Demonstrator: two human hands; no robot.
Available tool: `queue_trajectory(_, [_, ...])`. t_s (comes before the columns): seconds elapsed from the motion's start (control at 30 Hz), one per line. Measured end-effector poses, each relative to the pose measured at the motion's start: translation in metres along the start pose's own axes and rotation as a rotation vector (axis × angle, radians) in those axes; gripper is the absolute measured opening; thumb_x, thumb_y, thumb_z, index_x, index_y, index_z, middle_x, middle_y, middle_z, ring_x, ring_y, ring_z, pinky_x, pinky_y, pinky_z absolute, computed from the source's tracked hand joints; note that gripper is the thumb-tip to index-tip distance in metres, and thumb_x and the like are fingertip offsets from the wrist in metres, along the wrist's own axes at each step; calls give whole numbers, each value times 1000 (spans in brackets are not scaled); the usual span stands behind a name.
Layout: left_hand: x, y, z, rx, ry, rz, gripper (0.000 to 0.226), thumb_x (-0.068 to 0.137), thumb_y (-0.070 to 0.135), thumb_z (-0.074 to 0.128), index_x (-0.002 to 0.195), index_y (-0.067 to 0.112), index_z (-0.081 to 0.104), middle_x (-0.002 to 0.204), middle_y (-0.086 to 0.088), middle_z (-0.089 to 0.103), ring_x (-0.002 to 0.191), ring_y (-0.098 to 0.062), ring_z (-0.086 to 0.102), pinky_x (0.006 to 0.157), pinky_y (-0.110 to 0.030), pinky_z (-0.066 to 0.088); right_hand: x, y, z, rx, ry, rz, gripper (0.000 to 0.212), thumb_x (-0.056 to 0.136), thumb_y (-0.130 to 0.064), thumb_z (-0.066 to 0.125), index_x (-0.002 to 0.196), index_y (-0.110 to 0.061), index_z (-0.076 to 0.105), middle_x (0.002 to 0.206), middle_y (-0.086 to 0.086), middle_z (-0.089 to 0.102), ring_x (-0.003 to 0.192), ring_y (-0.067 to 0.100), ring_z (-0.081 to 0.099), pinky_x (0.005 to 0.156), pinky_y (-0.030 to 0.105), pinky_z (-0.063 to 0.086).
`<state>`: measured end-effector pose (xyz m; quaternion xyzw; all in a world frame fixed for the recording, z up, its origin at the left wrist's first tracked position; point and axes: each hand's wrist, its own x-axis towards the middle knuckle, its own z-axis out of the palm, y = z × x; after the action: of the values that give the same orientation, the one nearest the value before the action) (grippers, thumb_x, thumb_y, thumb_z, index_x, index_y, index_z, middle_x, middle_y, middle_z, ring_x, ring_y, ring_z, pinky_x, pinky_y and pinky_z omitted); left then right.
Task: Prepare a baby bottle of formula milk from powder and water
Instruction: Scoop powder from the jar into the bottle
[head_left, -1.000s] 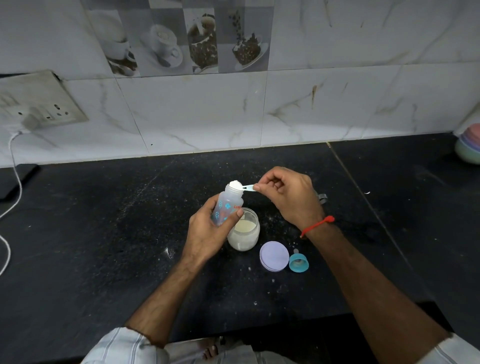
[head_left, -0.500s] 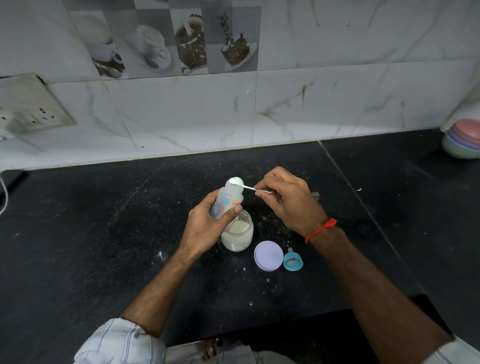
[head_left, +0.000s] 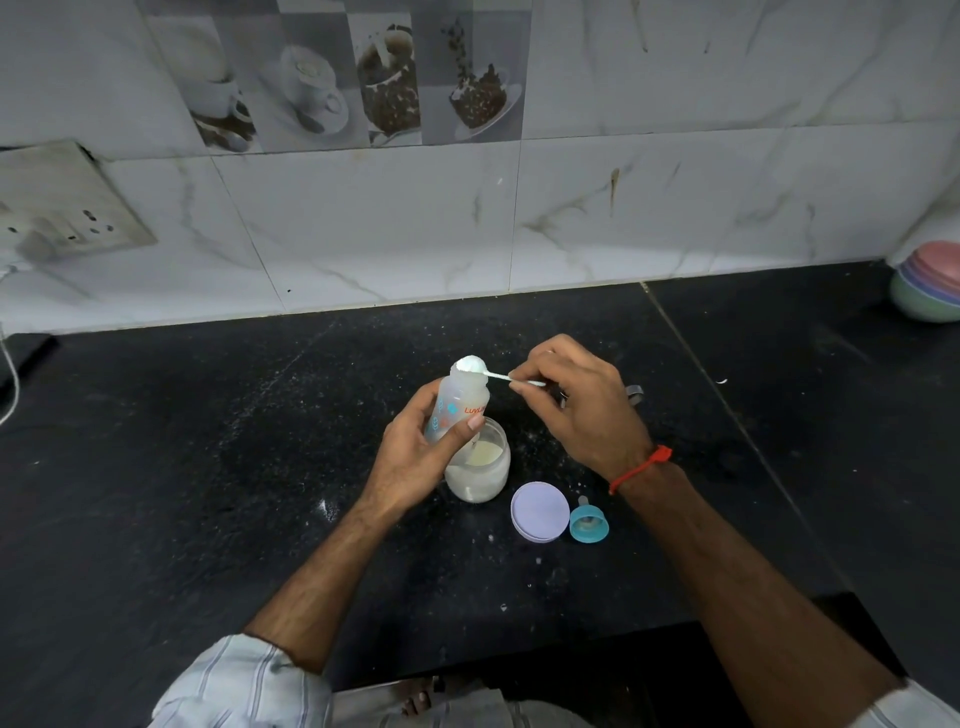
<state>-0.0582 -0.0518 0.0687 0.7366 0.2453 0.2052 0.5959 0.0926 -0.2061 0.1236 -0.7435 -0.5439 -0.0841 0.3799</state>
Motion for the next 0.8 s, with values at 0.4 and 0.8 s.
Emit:
queue_trajectory(0.4, [0,-3,-2,-33,4,22,56,85,40,81,136,27,60,123,6,73,112,-14,71,98,-44,59,-1,-4,2,-9,80,-59,8,92,-6,74,100,-3,75,99,9,65,81,14,60,74,20,51])
queue_trajectory(0.8, [-3,-9,-2,-45,11,37,50,87,34,80,133,33,60,123,7,73,112,-13,71,97,-44,60,-5,-5,4,-15,83,-85,9,92,-4,74,101,-2,75,98,9,65,78,14,59,72,21,51])
